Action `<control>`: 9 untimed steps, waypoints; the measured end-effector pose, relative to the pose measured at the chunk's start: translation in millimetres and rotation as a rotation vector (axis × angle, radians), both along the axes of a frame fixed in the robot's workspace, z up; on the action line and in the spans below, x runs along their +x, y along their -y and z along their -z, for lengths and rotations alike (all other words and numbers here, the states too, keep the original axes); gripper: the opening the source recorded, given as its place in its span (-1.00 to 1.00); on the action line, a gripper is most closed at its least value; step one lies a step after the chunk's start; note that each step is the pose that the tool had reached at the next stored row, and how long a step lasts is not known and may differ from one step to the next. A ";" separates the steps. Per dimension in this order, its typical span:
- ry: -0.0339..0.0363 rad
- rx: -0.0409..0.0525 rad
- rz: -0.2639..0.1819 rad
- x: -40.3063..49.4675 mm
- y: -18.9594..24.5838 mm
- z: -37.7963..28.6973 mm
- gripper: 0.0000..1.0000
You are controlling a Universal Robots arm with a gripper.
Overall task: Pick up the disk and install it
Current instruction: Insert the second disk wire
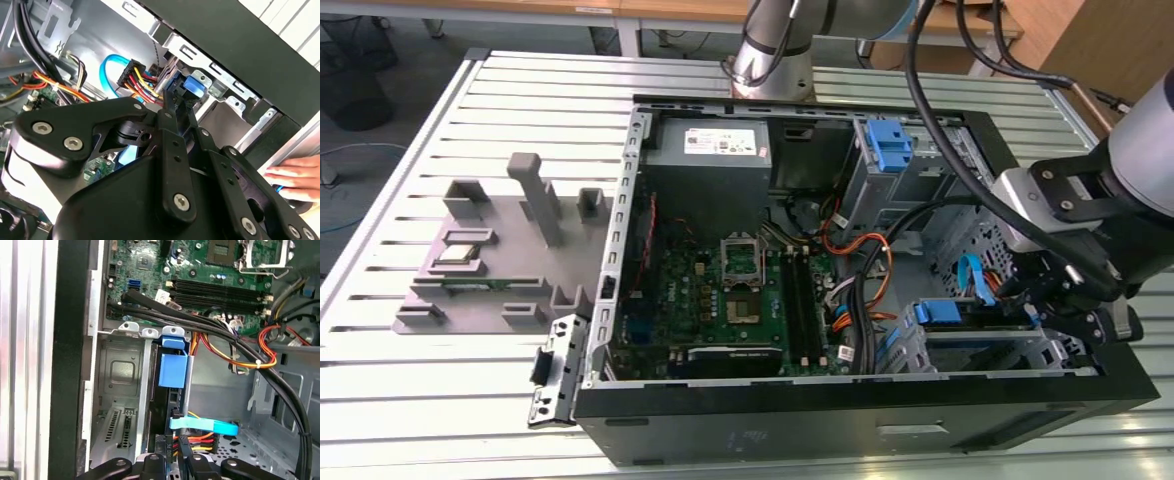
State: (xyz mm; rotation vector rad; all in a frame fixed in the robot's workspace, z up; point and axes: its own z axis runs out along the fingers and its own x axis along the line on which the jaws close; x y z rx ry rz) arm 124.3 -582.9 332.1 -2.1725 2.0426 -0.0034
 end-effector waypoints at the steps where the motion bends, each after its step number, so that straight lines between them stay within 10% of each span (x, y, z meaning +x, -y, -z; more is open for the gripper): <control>1: 0.0000 0.0000 0.012 0.0 0.0 0.0 -0.52; 9: 0.0000 0.0001 0.058 -0.1 -1.2 0.0 -0.52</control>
